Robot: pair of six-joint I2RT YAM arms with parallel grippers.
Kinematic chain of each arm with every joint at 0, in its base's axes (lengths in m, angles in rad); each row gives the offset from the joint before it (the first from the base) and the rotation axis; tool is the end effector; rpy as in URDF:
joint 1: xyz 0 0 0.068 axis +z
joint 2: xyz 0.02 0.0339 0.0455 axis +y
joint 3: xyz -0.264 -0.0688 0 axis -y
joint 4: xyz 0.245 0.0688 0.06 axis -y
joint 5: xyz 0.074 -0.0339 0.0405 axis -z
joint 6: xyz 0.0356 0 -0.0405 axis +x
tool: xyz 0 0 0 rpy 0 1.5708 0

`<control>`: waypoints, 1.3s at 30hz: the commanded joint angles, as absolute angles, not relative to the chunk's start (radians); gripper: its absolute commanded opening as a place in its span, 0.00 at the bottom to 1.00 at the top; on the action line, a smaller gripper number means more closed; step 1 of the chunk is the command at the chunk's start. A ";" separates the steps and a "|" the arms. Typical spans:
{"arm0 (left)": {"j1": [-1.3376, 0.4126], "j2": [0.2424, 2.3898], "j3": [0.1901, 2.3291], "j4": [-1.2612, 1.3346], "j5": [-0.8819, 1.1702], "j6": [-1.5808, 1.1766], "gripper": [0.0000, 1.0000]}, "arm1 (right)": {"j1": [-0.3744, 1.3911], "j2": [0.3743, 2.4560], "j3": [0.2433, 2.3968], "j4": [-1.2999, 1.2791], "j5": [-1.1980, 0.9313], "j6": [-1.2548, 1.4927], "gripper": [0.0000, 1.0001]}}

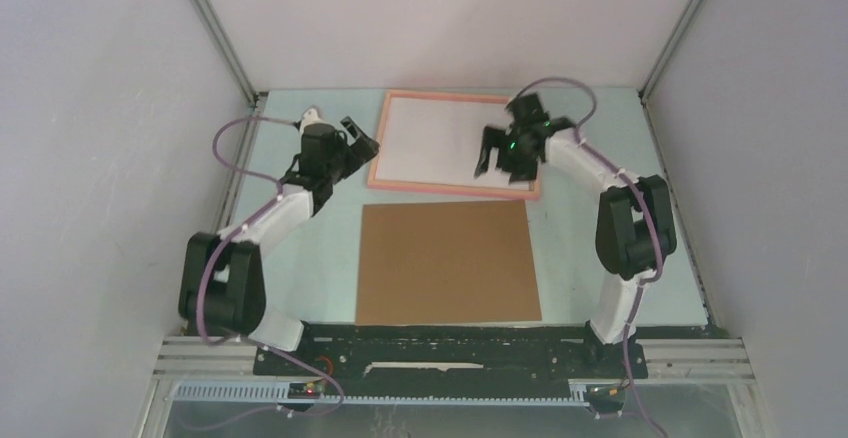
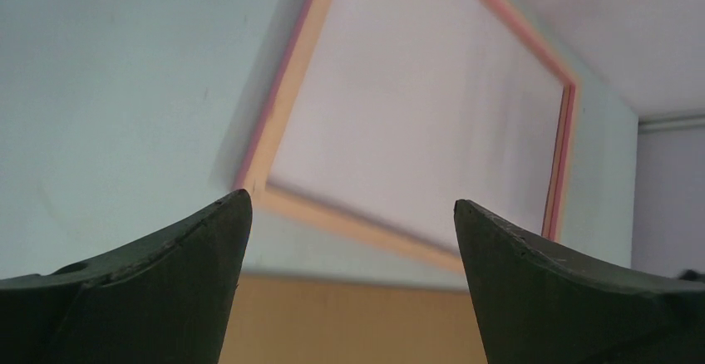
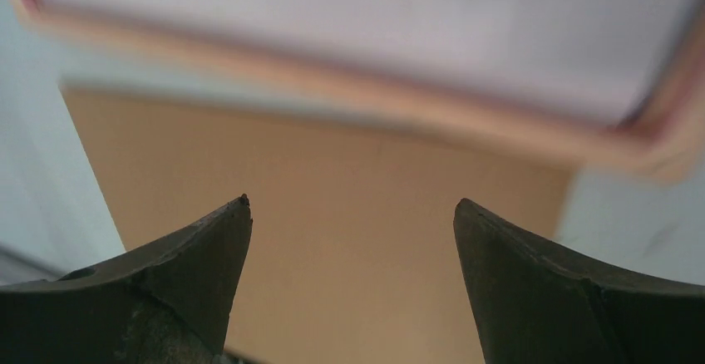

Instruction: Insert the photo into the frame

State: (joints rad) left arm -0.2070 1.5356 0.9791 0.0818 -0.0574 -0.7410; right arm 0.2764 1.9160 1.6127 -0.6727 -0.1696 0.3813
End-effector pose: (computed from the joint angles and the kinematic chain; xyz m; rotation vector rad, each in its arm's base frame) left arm 0.3409 -0.0695 0.2488 -0.5858 2.0030 -0.5281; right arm 0.4045 0.1210 0.2557 0.0685 2.5936 0.4654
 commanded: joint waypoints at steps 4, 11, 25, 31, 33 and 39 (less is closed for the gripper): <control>-0.348 1.272 0.820 -0.344 -0.175 -0.854 1.00 | 0.401 1.616 1.119 -0.511 -0.345 0.515 0.97; -0.334 1.161 0.708 -0.419 -0.245 -0.863 1.00 | 0.359 1.445 0.899 -0.520 -0.224 0.519 0.97; -0.200 1.460 0.782 -0.230 -0.020 -0.937 1.00 | 0.084 1.632 0.904 -0.343 -0.405 0.520 0.96; -0.199 1.539 0.807 -0.181 0.027 -0.952 0.99 | 0.075 1.707 0.916 -0.288 -0.466 0.535 0.91; -0.198 1.569 0.820 -0.170 0.068 -0.950 0.99 | 0.089 1.736 0.923 -0.280 -0.482 0.536 0.90; -0.199 1.606 0.857 -0.149 0.144 -0.913 0.99 | 0.104 1.788 0.946 -0.253 -0.548 0.543 0.84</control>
